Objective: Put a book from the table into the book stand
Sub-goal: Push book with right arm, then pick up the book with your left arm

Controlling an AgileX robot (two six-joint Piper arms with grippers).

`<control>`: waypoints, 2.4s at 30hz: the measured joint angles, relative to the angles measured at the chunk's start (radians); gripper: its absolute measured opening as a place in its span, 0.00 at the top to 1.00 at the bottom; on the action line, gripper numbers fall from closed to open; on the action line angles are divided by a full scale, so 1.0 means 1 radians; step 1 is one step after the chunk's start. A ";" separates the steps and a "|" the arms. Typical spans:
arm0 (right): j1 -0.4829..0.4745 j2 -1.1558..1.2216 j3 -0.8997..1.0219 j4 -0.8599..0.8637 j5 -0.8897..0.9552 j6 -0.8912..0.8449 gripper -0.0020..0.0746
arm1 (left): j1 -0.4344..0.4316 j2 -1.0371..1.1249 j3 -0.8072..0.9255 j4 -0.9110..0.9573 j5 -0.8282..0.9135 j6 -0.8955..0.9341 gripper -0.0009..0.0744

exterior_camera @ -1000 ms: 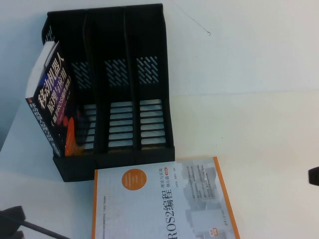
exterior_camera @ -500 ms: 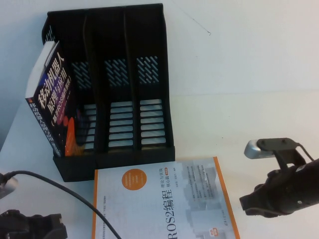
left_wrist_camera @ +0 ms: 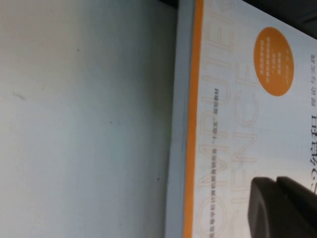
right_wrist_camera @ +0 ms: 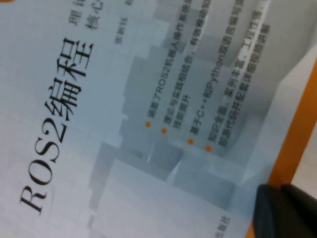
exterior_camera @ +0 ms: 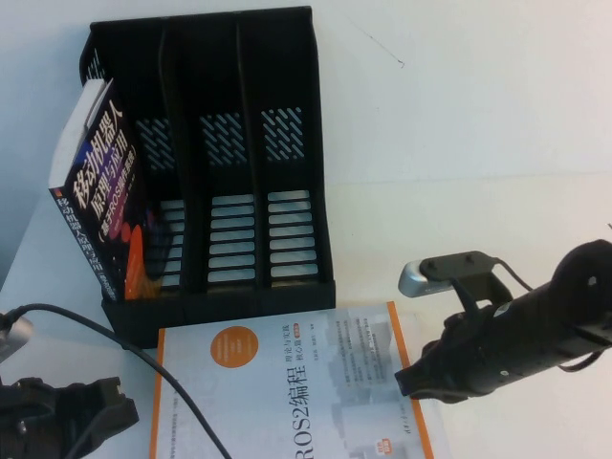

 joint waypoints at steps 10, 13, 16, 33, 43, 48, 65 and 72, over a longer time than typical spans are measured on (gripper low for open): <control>0.061 0.027 -0.042 0.015 -0.022 0.047 0.96 | 0.000 0.000 0.000 -0.025 -0.030 0.012 0.86; 0.051 0.008 -0.042 -0.018 -0.030 0.072 0.96 | 0.000 0.000 0.000 -0.026 -0.030 0.012 0.83; 0.038 -0.018 -0.042 -0.067 -0.028 0.100 0.96 | 0.000 0.000 0.000 -0.026 -0.014 0.013 0.82; 0.012 0.059 -0.050 -0.148 0.055 0.136 0.96 | 0.000 0.000 0.000 -0.078 0.010 0.035 0.79; 0.043 0.069 -0.050 -0.049 0.032 0.072 0.96 | 0.007 0.000 0.000 -0.091 0.006 0.050 0.60; 0.045 0.074 -0.050 0.031 0.041 -0.010 0.96 | 0.086 0.000 0.000 -0.093 0.054 0.085 0.59; -0.081 -0.277 -0.050 -0.004 0.125 -0.001 0.96 | 0.476 0.074 -0.016 -0.109 0.418 0.271 0.58; -0.106 -0.500 -0.042 -0.098 0.221 0.010 0.96 | 0.476 0.279 -0.117 -0.093 0.468 0.291 0.42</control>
